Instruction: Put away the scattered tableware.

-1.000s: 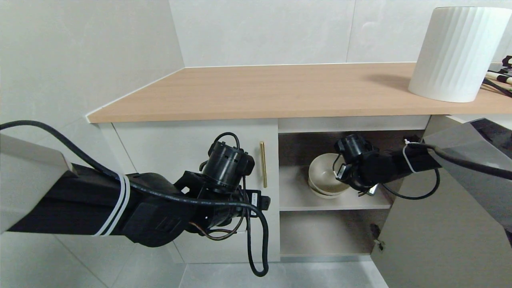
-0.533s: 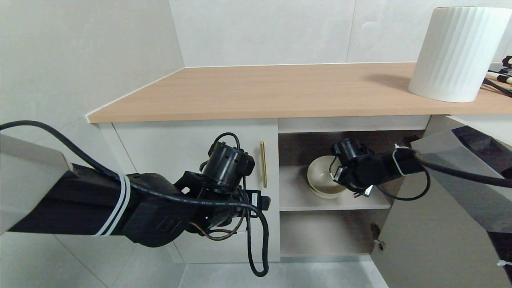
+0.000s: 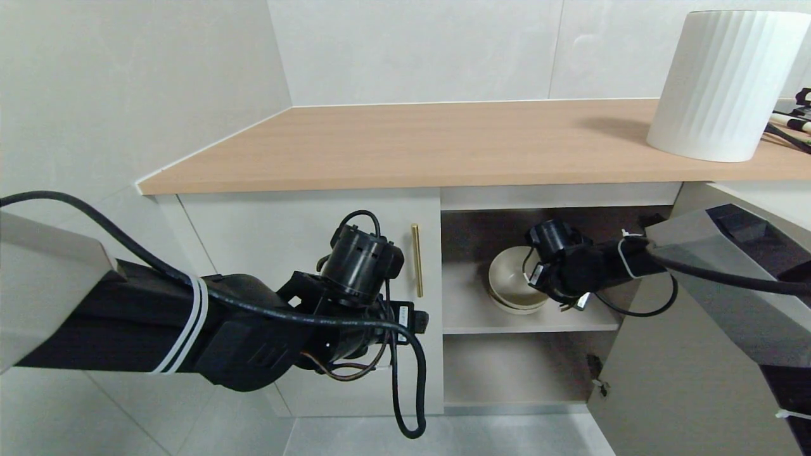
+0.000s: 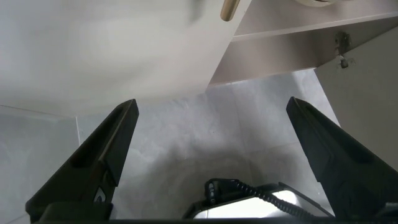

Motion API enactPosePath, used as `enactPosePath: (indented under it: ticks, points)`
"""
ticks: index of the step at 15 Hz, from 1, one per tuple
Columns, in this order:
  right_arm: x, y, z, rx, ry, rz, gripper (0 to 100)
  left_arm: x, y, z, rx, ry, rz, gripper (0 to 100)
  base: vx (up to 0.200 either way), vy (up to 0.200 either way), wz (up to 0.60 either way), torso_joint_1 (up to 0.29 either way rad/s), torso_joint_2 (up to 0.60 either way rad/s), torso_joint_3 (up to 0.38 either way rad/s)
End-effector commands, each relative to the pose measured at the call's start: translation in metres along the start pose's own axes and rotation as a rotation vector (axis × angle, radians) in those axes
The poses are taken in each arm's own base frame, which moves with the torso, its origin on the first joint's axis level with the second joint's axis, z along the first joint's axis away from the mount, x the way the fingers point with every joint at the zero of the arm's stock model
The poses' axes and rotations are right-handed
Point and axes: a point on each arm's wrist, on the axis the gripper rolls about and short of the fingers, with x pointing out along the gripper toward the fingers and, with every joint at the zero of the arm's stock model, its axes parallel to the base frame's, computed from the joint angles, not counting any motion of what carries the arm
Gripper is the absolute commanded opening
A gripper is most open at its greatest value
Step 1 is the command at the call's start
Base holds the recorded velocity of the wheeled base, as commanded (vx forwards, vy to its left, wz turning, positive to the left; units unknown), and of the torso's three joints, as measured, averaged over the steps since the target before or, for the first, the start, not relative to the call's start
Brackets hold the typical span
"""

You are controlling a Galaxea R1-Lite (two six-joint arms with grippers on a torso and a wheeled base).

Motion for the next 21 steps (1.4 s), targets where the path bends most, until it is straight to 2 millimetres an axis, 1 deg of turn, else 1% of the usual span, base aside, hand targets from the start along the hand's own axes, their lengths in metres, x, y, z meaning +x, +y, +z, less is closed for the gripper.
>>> enactPosePath:
  ticks: [1,6,7,12,14,15,17,18,19,20,21]
  points:
    - [0.001,0.000,0.000,-0.001,0.000,0.000,0,0.000,0.000,0.000,0.000,0.000,0.000,100,0.000,0.000,0.00,0.000,0.00,0.000]
    - [0.001,0.000,-0.001,-0.004,0.001,-0.001,0,0.000,0.000,0.000,0.000,0.000,0.000,100,0.000,0.000,0.00,0.000,0.00,0.000]
    - [0.001,0.000,-0.001,-0.004,0.002,0.000,100,0.000,0.000,0.000,0.000,0.000,0.000,100,0.000,0.000,0.00,0.000,0.00,0.000]
    - [-0.001,0.001,-0.004,-0.017,0.019,0.005,100,0.000,0.000,0.001,-0.002,-0.003,0.000,100,0.000,0.000,0.00,0.000,0.00,0.000]
    - [-0.016,0.002,-0.005,-0.029,0.041,0.027,100,0.000,0.002,0.001,-0.005,-0.001,0.004,100,0.000,0.000,0.00,0.000,0.00,0.000]
    - [-0.029,0.002,-0.006,-0.038,0.065,0.057,100,0.000,0.002,0.000,-0.005,0.000,0.006,100,0.000,0.000,0.00,0.000,0.00,0.000]
    - [-0.065,0.000,-0.010,-0.107,0.124,0.136,100,-0.004,0.004,0.000,-0.007,-0.002,0.004,100,0.000,0.000,0.00,0.000,0.00,0.000]
    - [-0.089,-0.002,-0.011,-0.152,0.147,0.186,100,-0.008,0.008,-0.002,-0.008,0.005,0.006,100,0.000,0.000,0.00,0.000,0.00,0.000]
    - [-0.114,-0.006,-0.013,-0.206,0.162,0.234,100,-0.014,0.018,-0.010,-0.009,0.023,0.024,100,0.000,0.000,0.00,0.000,0.00,0.000]
    - [-0.127,-0.013,-0.017,-0.266,0.170,0.250,100,-0.023,0.026,-0.015,-0.013,0.025,0.033,100,0.000,0.000,0.00,0.000,0.00,0.000]
    - [-0.134,-0.017,-0.019,-0.306,0.171,0.254,100,-0.030,0.029,-0.016,-0.018,0.016,0.031,100,0.000,0.000,0.00,0.000,0.00,0.000]
